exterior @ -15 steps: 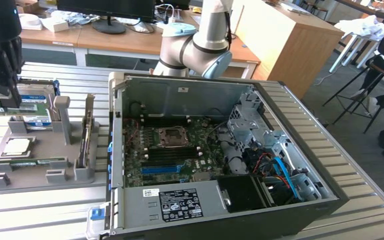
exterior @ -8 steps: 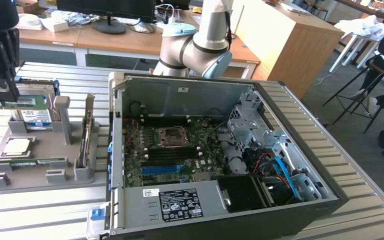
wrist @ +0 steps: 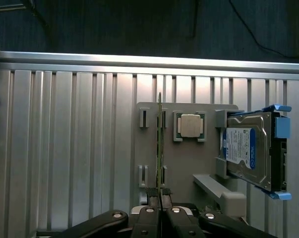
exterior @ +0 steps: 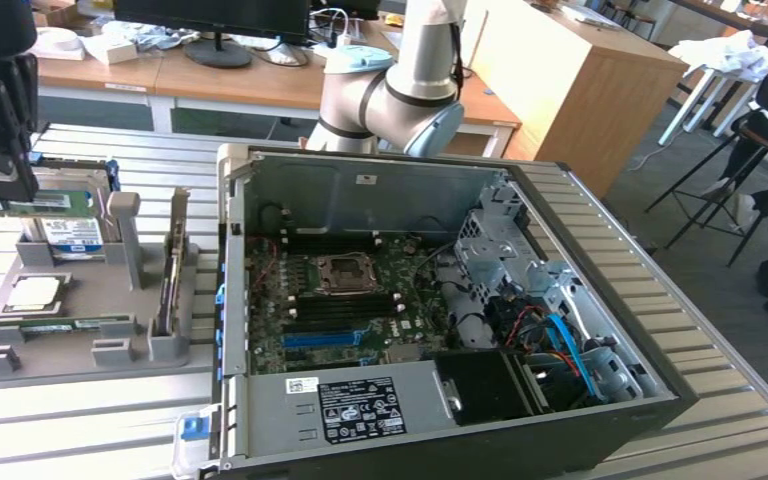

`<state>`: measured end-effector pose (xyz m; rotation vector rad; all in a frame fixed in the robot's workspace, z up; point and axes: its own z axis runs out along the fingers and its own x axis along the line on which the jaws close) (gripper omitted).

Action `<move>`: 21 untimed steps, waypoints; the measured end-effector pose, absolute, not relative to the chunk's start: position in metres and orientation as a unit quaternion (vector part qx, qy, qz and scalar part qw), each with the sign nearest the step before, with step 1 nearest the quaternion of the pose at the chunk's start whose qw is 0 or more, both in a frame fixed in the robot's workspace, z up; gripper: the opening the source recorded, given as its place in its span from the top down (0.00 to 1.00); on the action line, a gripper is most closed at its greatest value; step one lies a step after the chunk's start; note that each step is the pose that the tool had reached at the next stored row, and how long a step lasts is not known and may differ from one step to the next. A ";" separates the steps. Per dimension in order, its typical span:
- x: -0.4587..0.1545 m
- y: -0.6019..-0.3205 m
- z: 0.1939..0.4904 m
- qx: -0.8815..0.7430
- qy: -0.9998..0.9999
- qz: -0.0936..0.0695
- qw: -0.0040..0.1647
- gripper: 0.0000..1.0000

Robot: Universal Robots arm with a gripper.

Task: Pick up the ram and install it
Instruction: 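Pick up the ram and move it above insertion slot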

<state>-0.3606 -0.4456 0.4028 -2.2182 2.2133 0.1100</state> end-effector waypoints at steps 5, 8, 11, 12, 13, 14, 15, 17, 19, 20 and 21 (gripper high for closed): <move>-0.355 -0.446 0.403 -0.707 0.706 0.035 0.003 0.88; -0.349 -0.446 0.403 -0.707 0.706 0.035 0.003 0.88; -0.343 -0.446 0.403 -0.707 0.706 0.035 0.003 0.88; -0.342 -0.446 0.403 -0.707 0.706 0.035 0.003 0.88; -0.342 -0.446 0.403 -0.707 0.706 0.035 0.003 0.88; -0.342 -0.446 0.403 -0.707 0.706 0.035 0.003 0.88; -0.342 -0.446 0.403 -0.707 0.706 0.035 0.003 0.88; -0.342 -0.446 0.403 -0.707 0.706 0.035 0.003 0.88; -0.342 -0.446 0.404 -0.707 0.706 0.035 0.003 0.88; -0.342 -0.446 0.405 -0.707 0.706 0.035 0.003 0.88; -0.342 -0.446 0.406 -0.707 0.706 0.035 0.003 0.88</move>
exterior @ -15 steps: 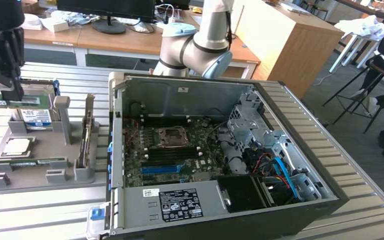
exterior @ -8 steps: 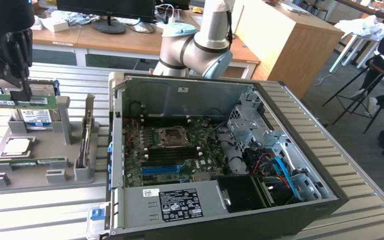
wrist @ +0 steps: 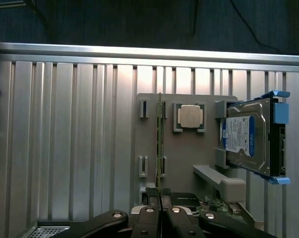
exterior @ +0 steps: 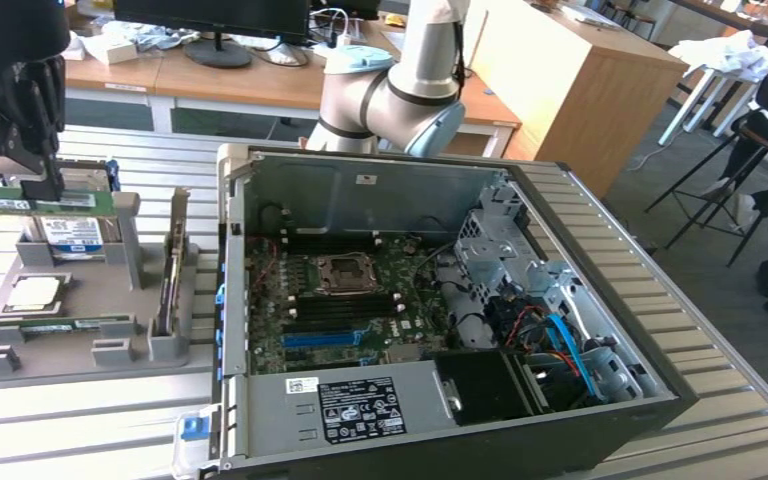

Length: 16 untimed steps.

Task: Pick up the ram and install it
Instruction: 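Pick up the ram and move it above insertion slot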

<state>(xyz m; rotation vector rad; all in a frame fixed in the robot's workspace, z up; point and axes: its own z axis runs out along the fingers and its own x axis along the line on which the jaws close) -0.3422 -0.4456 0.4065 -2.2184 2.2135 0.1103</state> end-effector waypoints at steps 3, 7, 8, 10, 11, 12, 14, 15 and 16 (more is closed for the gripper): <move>-0.342 -0.446 0.411 -0.707 0.706 0.035 0.003 0.88; -0.342 -0.446 0.417 -0.707 0.706 0.035 0.003 0.88; -0.342 -0.446 0.417 -0.707 0.706 0.035 0.003 0.88; -0.342 -0.446 0.417 -0.707 0.706 0.035 0.003 0.88; -0.342 -0.446 0.417 -0.707 0.706 0.035 0.003 0.88; -0.342 -0.446 0.417 -0.707 0.706 0.035 0.003 0.88; -0.341 -0.446 0.417 -0.707 0.706 0.035 0.003 0.88; -0.340 -0.446 0.417 -0.707 0.706 0.035 0.003 0.88; -0.339 -0.446 0.417 -0.707 0.706 0.035 0.003 0.88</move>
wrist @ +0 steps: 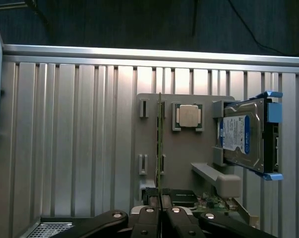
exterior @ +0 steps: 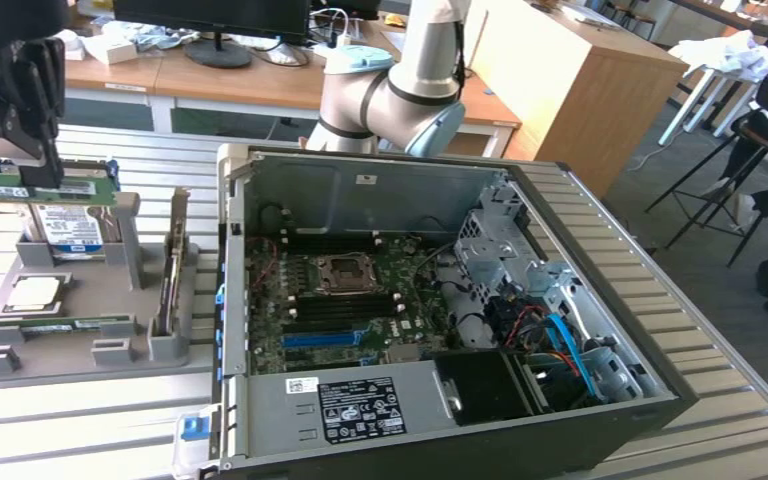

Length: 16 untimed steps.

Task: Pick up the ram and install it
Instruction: 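Pick up the ram and move it above insertion slot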

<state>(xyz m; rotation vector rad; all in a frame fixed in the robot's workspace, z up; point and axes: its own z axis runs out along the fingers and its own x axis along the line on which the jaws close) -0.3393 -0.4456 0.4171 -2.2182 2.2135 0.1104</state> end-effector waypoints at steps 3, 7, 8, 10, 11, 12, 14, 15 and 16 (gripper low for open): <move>-0.336 -0.446 0.417 -0.707 0.706 0.035 0.003 0.88; -0.331 -0.446 0.417 -0.707 0.706 0.035 0.003 0.88; -0.330 -0.446 0.417 -0.707 0.706 0.035 0.003 0.88; -0.328 -0.446 0.417 -0.707 0.706 0.035 0.003 0.88; -0.327 -0.446 0.417 -0.707 0.706 0.035 0.003 0.88; -0.326 -0.446 0.417 -0.707 0.706 0.035 0.003 0.88; -0.324 -0.446 0.417 -0.707 0.706 0.035 0.003 0.88; -0.323 -0.446 0.417 -0.707 0.706 0.035 0.003 0.88; -0.322 -0.446 0.417 -0.707 0.706 0.035 0.003 0.88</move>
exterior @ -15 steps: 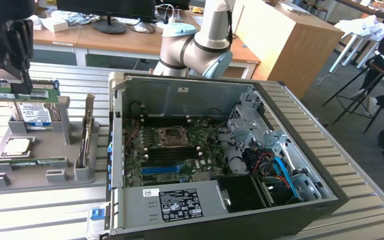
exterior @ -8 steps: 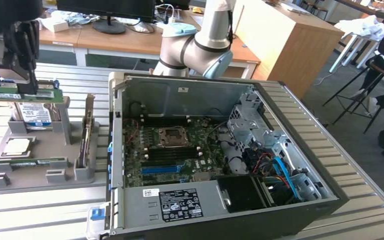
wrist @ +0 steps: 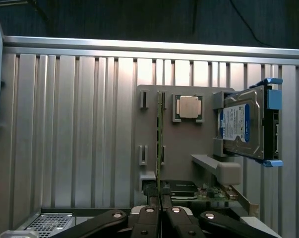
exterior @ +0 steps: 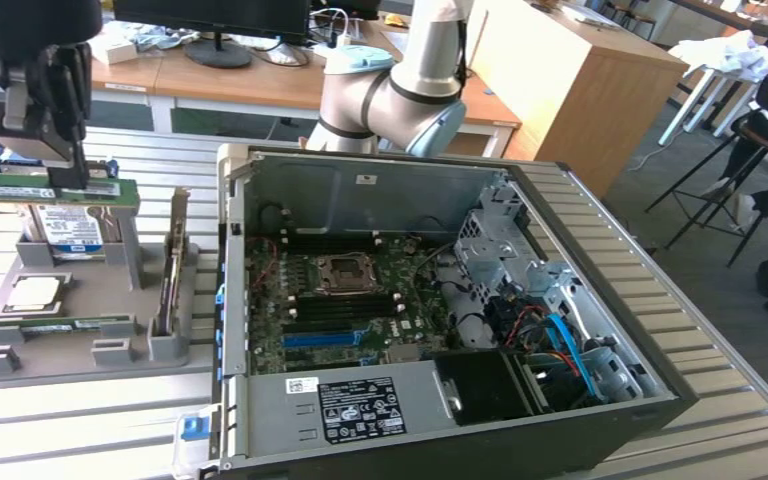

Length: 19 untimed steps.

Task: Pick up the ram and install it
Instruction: 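Pick up the ram and move it above insertion slot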

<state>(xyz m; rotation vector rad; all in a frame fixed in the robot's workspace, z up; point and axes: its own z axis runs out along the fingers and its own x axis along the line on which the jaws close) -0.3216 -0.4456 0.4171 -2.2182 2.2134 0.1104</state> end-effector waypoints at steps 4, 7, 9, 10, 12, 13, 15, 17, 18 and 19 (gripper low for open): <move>-0.318 -0.446 0.417 -0.707 0.706 0.035 0.003 0.88; -0.315 -0.446 0.417 -0.707 0.706 0.035 0.003 0.88; -0.314 -0.446 0.417 -0.707 0.706 0.035 0.003 0.88; -0.313 -0.446 0.417 -0.707 0.706 0.035 0.003 0.88; -0.306 -0.446 0.417 -0.707 0.706 0.035 0.003 0.88; -0.302 -0.446 0.417 -0.707 0.706 0.035 0.003 0.88; -0.295 -0.446 0.417 -0.707 0.706 0.035 0.003 0.88; -0.291 -0.446 0.417 -0.707 0.706 0.035 0.003 0.88; -0.290 -0.446 0.417 -0.707 0.706 0.035 0.003 0.88; -0.288 -0.446 0.417 -0.707 0.706 0.035 0.003 0.88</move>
